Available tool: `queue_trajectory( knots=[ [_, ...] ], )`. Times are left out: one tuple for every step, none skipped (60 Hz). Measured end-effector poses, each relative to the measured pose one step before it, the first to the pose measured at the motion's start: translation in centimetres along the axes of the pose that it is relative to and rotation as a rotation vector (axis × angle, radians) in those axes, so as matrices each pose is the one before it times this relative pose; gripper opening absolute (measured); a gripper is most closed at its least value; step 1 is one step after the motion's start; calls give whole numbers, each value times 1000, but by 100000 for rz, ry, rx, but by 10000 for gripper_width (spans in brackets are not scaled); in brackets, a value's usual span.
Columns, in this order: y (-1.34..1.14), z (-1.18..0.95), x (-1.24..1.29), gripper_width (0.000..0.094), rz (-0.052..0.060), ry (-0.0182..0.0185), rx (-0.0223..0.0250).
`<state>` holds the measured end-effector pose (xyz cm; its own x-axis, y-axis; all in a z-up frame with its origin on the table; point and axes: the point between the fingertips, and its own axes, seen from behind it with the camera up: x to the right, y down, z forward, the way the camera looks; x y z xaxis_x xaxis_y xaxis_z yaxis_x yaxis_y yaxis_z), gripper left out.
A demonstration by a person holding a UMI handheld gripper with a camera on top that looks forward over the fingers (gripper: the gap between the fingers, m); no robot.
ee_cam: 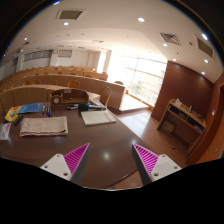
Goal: Fold towel
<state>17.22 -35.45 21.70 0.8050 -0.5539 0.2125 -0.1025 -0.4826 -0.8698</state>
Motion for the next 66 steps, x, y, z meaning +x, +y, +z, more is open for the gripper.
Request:
queue_trajectory(
  knots=[
    [251, 69, -830, 849, -117, 137, -662],
    [223, -26, -823, 850, -83, -62, -609],
    [246, -25, -840, 851, 37, -223, -453],
    [245, 13, -863, 851, 139, -204, -410],
    [314, 1, -860, 850, 180, -126, -445],
    [365, 3, -816, 851, 94, -107, -553],
    [409, -14, -863, 851, -62, -171, -657],
    [394, -30, -959, 852, -266, -384, -686],
    [407, -88, -964, 851, -300, -483, -721],
    [415, -61, -1047, 849, -261, -565, -676],
    [367, -74, -1052, 850, -180, -688, -693],
    [385, -18, -1138, 850, -70, -822, -714],
    [388, -29, -1175, 850, -34, -1020, -735],
    [350, 40, -1256, 851, -32, -1189, -765],
    [368, 194, -1373, 849, -44, -1482, -762],
    [326, 97, -1408, 848, -160, -1606, -749],
    [279, 102, -1500, 848, -260, -1808, -783],
    [259, 150, -1511, 848, -402, -1946, -847],
    [194, 146, -1522, 849, -503, -2048, -764],
    [133, 234, -1549, 848, -608, -2145, -639],
    [77, 215, -1514, 848, -682, -2134, -529],
    [37, 262, -1516, 847, -777, -2165, -565],
    [20, 289, -1529, 846, -784, -2153, -554],
    [-75, 289, -1512, 846, -837, -2110, -435],
    [-122, 359, -1498, 847, -880, -2126, -278],
    [-212, 407, -1454, 848, -858, -2135, -119],
    [-263, 465, -1415, 848, -865, -2049, 2],
    [-309, 472, -1369, 848, -814, -1948, 115],
    [-339, 522, -1319, 849, -771, -1847, 196],
    [-362, 567, -1274, 846, -730, -1738, 159],
    [-382, 573, -1178, 847, -681, -1665, 146],
    [-372, 614, -1133, 847, -616, -1561, 214],
    [-442, 673, -1086, 846, -532, -1428, 287],
    [-432, 702, -1052, 847, -434, -1335, 317],
    [-458, 699, -968, 846, -351, -1338, 391],
    [-476, 731, -919, 848, -400, -1332, 375],
    [-481, 803, -894, 847, -457, -1329, 360],
    [-478, 828, -845, 849, -548, -1272, 323],
    [-474, 843, -767, 848, -511, -1122, 333],
    [-508, 808, -763, 850, -476, -573, 399],
    [-515, 882, -563, 849, -389, -631, 470],
    [-468, 895, -461, 849, -436, -405, 340],
    [-400, 918, -407, 847, -520, -318, 82],
    [-382, 907, -378, 851, -569, -275, 42],
    [-353, 927, -243, 850, -458, -513, 144],
    [-469, 874, -341, 850, -421, 258, 398],
    [-369, 951, -102, 851, -246, -155, 344],
    [-299, 910, -138, 847, -221, 320, 99],
    [-99, 610, 120, 849, -347, 146, -215],
    [-151, 870, -139, 850, -355, 462, -660],
    [-138, 876, -354, 849, -251, 499, -773],
    [-75, 848, -96, 853, -210, 291, -748],
    [-70, 830, -30, 852, -38, 303, -633],
    [-49, 813, -19, 852, 118, 392, -542],
    [-48, 782, -17, 853, 245, 442, -534],
    [10, 756, -3, 851, 231, 429, -692],
    [197, 599, 140, 849, -69, 284, -829],
    [-52, 675, -88, 845, -60, 182, -672],
    [19, 586, -57, 841, -116, 69, -676],
    [32, 578, -26, 831, -150, 104, -553],
    [53, 510, 15, 815, -192, 273, -612],
    [73, 444, 25, 799, -314, 339, -589],
    [42, 389, -8, 782, -520, 211, -256],
    [-509, 223, -79, 750, 206, -235, 1974],
    [-274, 224, 151, 714, -164, 659, 545],
    [7, 298, 197, 658, -686, 349, 289]
  ],
)
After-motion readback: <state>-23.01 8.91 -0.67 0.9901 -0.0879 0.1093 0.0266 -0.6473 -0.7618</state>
